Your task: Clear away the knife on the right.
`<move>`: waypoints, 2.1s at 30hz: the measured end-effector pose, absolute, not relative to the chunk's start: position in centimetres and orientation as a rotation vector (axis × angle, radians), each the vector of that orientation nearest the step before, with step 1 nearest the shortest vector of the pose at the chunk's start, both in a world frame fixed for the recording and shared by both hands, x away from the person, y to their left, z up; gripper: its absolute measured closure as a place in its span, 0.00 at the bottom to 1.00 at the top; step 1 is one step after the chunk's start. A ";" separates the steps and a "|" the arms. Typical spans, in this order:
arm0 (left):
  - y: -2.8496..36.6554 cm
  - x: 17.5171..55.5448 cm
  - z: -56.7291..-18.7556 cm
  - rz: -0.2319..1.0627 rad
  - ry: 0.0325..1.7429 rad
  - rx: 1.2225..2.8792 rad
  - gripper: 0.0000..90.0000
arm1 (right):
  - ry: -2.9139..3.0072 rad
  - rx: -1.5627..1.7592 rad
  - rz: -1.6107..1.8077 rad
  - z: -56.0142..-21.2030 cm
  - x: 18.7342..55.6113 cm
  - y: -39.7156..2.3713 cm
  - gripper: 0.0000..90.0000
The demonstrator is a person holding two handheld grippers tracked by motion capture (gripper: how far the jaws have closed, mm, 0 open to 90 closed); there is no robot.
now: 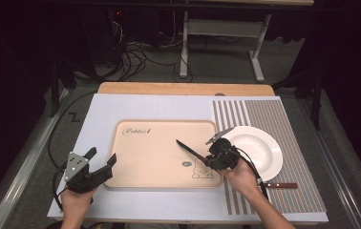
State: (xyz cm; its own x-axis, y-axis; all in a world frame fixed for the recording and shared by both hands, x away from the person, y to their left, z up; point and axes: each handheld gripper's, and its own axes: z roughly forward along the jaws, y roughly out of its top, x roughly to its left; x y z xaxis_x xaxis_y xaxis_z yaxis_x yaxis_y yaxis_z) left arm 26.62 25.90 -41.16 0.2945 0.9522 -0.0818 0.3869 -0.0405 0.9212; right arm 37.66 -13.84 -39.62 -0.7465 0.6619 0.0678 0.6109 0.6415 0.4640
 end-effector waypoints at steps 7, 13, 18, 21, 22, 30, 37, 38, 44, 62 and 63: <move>26.0 26.7 -41.2 0.742 1.263 1.600 0.29 | 2.751 1.064 0.677 -40.1 37.8 -13.5 0.87; 26.0 26.7 -41.2 0.740 1.261 1.604 0.29 | 2.768 1.039 0.637 -40.9 38.0 -12.8 0.87; 26.0 26.8 -41.3 0.740 1.261 1.605 0.29 | 2.770 1.033 0.631 -41.1 38.0 -12.6 0.86; 25.9 26.8 -41.3 0.741 1.260 1.608 0.29 | 2.771 1.036 0.626 -41.2 38.0 -12.5 0.86; 25.9 26.8 -41.3 0.741 1.260 1.608 0.29 | 2.774 1.031 0.623 -41.3 38.0 -12.4 0.86; 25.9 26.7 -41.2 0.740 1.260 1.604 0.29 | 2.776 1.006 0.614 -41.6 37.8 -11.9 0.82; 26.0 26.7 -41.2 0.742 1.260 1.605 0.29 | 2.739 0.970 0.648 -41.0 37.6 -11.9 0.78; 25.9 26.7 -41.2 0.743 1.260 1.604 0.29 | 2.736 0.965 0.646 -40.8 37.6 -11.9 0.78; 25.9 26.8 -41.2 0.737 1.254 1.614 0.29 | 2.756 0.932 0.669 -40.4 37.3 -11.6 0.96; 25.7 26.8 -41.3 0.728 1.247 1.619 0.29 | 2.774 0.942 0.671 -41.9 38.2 -11.0 1.00; 25.7 26.8 -41.3 0.728 1.246 1.619 0.29 | 2.770 0.950 0.669 -41.9 38.2 -11.0 1.00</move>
